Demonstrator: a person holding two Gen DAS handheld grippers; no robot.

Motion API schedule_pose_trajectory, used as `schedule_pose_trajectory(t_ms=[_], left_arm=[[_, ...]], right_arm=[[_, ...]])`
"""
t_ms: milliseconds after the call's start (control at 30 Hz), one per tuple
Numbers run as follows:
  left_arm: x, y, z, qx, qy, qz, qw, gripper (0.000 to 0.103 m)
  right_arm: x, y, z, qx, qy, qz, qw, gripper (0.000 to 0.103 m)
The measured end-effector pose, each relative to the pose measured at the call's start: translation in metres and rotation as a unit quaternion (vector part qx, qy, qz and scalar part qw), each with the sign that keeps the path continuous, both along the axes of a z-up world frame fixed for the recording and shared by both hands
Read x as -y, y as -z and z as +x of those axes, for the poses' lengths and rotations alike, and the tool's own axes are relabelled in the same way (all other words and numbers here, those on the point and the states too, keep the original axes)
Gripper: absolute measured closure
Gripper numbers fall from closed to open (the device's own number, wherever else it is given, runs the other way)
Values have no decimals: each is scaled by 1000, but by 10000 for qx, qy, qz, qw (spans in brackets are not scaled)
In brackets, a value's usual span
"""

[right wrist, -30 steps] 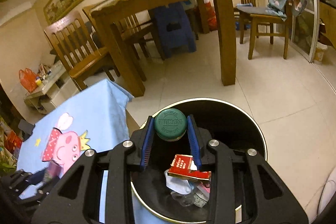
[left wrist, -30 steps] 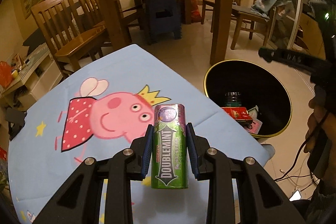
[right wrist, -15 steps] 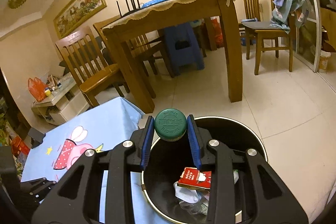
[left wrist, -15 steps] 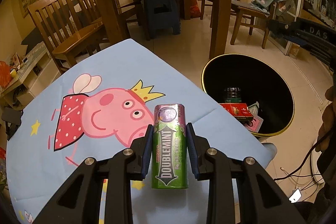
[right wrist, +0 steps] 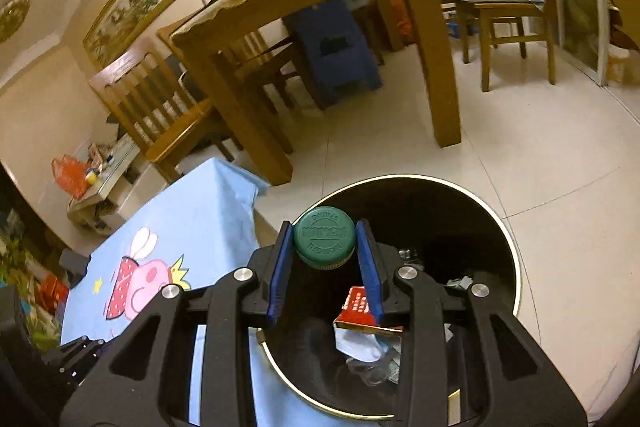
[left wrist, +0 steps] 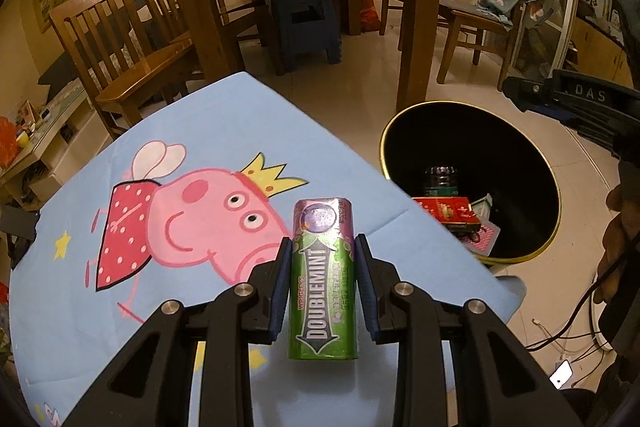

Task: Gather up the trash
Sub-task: 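Drop the bottle cap and gum pack into the bin with both tools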

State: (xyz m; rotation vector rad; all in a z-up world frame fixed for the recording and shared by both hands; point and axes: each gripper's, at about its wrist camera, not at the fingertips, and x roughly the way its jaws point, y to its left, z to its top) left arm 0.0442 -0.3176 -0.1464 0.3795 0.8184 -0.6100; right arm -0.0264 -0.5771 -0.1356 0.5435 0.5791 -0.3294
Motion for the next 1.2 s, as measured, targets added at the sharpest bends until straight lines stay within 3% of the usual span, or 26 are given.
schedule_pose_trajectory(t_ms=[167, 200, 233, 533, 600, 733, 867, 967, 1033, 1067, 1200], left_arm=[[8, -4, -4, 83, 120, -24, 9999, 74], [9, -4, -4, 76, 125, -17, 9999, 74], [10, -2, -4, 49, 124, -11, 9999, 74], [24, 1, 1, -42, 192, 5, 9998, 74], [31, -4, 5, -48, 269, -86, 9996, 74], [58, -15, 6, 90, 595, -196, 9980, 74], [92, -14, 6, -174, 1016, -319, 9942, 74], [114, -7, 3, -210, 1185, -186, 9926, 74], [122, -1, 1, -174, 1199, -86, 9926, 62], [121, 2, 0, -198, 1224, -136, 9922, 62], [116, 4, -4, -196, 1341, -167, 9906, 72]], right_arm=[[-1, -1, 1, -49, 154, -213, 9996, 67], [1, 3, 3, -133, 182, -176, 9996, 50], [3, 10, 6, -272, 234, -75, 9993, 48], [18, -4, -27, 401, 775, -99, 9961, 47], [26, -7, -41, 624, 1049, -47, 9925, 33], [40, -12, -67, 996, 1429, 58, 9847, 30], [45, -14, -76, 1100, 1564, 66, 9815, 27], [48, -12, -82, 1106, 1621, 93, 9805, 20], [49, -11, -83, 1088, 1606, 111, 9809, 20], [49, -11, -83, 1082, 1602, 107, 9811, 20], [48, -11, -82, 1076, 1594, 98, 9813, 19]])
